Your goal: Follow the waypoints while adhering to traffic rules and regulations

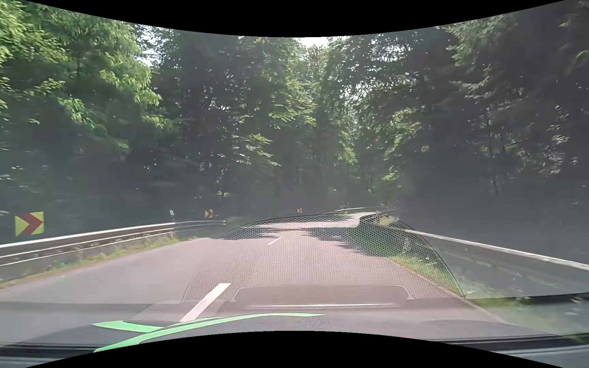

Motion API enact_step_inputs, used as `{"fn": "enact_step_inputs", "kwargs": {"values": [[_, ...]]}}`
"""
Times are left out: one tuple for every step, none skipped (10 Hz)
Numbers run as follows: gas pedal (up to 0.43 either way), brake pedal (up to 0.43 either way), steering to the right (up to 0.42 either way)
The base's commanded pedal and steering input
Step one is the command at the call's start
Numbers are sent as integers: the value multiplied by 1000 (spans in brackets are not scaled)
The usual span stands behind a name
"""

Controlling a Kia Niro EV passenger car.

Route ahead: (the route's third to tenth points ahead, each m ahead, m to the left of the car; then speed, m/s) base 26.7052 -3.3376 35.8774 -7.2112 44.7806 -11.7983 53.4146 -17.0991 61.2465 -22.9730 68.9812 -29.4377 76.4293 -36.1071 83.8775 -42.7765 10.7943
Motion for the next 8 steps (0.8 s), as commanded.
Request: {"fn": "enact_step_inputs", "kwargs": {"values": [[67, 0, 14], [67, 0, 17], [67, 0, 21], [67, 0, 25], [67, 0, 27], [67, 0, 30], [79, 0, 35], [87, 0, 40]]}}
